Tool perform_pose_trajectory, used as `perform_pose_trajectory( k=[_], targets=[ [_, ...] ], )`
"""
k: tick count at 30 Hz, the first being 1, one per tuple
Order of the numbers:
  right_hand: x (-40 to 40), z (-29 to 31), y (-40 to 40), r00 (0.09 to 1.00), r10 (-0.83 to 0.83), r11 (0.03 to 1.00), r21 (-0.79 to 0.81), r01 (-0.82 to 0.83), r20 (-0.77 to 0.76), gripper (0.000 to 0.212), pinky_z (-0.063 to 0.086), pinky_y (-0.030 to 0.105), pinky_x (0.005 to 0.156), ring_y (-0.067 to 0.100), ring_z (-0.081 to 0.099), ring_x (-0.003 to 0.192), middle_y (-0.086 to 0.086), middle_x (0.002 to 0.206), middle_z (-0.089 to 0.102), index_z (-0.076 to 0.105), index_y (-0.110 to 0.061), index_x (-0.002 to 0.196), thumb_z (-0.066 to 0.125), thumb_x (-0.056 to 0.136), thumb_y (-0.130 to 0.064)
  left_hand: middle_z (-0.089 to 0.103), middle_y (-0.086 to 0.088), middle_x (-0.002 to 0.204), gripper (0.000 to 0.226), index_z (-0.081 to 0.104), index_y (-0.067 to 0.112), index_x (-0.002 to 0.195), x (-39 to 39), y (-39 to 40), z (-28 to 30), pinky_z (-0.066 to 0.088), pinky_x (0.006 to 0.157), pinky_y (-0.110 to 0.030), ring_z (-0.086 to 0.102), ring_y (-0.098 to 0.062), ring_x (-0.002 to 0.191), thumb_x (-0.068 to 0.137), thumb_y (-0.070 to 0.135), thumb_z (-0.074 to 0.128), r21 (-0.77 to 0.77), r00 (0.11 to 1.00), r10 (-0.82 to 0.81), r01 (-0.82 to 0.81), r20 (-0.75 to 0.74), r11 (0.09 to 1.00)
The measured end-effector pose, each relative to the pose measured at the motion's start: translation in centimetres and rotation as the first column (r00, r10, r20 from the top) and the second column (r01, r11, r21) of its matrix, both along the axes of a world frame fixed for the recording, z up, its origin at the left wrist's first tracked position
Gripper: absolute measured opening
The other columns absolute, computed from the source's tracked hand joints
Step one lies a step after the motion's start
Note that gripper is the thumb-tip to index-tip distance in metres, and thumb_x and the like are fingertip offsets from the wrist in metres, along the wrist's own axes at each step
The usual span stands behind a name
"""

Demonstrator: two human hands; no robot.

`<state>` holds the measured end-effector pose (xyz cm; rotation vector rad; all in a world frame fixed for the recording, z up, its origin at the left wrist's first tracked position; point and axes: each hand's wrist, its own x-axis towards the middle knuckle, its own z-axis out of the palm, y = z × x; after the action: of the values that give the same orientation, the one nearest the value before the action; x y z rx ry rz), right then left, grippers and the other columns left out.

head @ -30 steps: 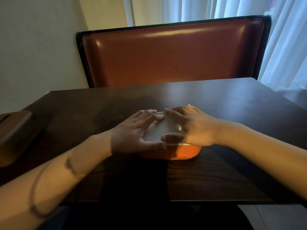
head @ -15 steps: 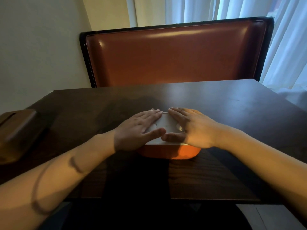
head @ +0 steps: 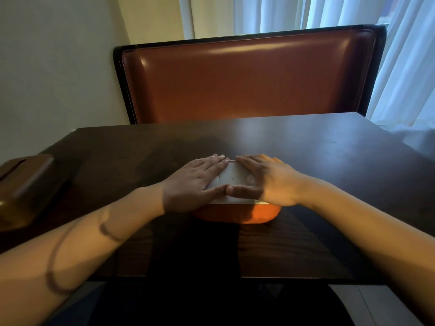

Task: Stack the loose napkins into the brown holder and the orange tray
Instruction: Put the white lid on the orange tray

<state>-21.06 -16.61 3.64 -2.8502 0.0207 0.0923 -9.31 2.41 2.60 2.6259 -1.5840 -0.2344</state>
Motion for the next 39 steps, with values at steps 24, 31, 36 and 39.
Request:
perform_pose_trajectory(
  k=[24,31,36,39],
  targets=[
    [0.2,-0.2,0.0,0.994,0.095,0.986,-0.133,-0.1,-0.044,0.111,-0.003,0.027,0.116,0.011,-0.006,0.151,-0.004,0.166,-0.005,-0.008,-0.021,0.158,0.029,0.077,-0.088,-0.006,0.008,0.165,0.094,-0.003,0.025,0.157,-0.4,-2.6,0.6,-0.003,0.112,-0.021,-0.01,-0.002,0.148,0.079,0.076,0.009,0.054,0.993,0.106,-0.103,-0.055,0.993],
    [0.1,-0.4,0.4,0.996,0.083,0.983,-0.161,-0.086,-0.029,0.116,0.006,0.033,0.12,0.014,0.0,0.151,-0.002,0.166,0.001,-0.006,-0.021,0.158,0.03,0.073,-0.09,-0.006,0.004,0.166,0.107,-0.004,0.023,0.157,-0.6,-2.4,0.1,-0.004,0.122,-0.031,-0.01,-0.007,0.15,0.072,0.085,0.012,0.053,0.994,0.102,-0.104,0.049,0.993],
    [0.2,0.1,0.5,0.996,0.088,0.988,-0.128,-0.091,-0.031,0.114,0.013,0.035,0.117,0.018,0.009,0.149,0.0,0.165,0.009,-0.002,-0.021,0.158,0.036,0.074,-0.087,-0.007,0.003,0.166,0.111,-0.004,0.023,0.158,-0.3,-2.5,0.0,-0.004,0.123,-0.033,-0.01,-0.008,0.15,0.069,0.089,0.011,0.069,0.994,0.095,-0.098,0.045,0.993],
    [0.1,-0.1,0.4,0.995,0.089,0.986,-0.14,-0.093,-0.034,0.116,0.014,0.035,0.117,0.018,0.011,0.148,0.0,0.164,0.01,-0.002,-0.019,0.158,0.033,0.072,-0.089,0.023,-0.003,0.162,0.1,0.025,0.018,0.155,-0.5,-2.3,-0.3,0.003,0.123,-0.032,0.014,-0.011,0.15,0.08,0.084,0.024,-0.181,0.998,0.068,-0.068,-0.002,0.981]
  ],
)
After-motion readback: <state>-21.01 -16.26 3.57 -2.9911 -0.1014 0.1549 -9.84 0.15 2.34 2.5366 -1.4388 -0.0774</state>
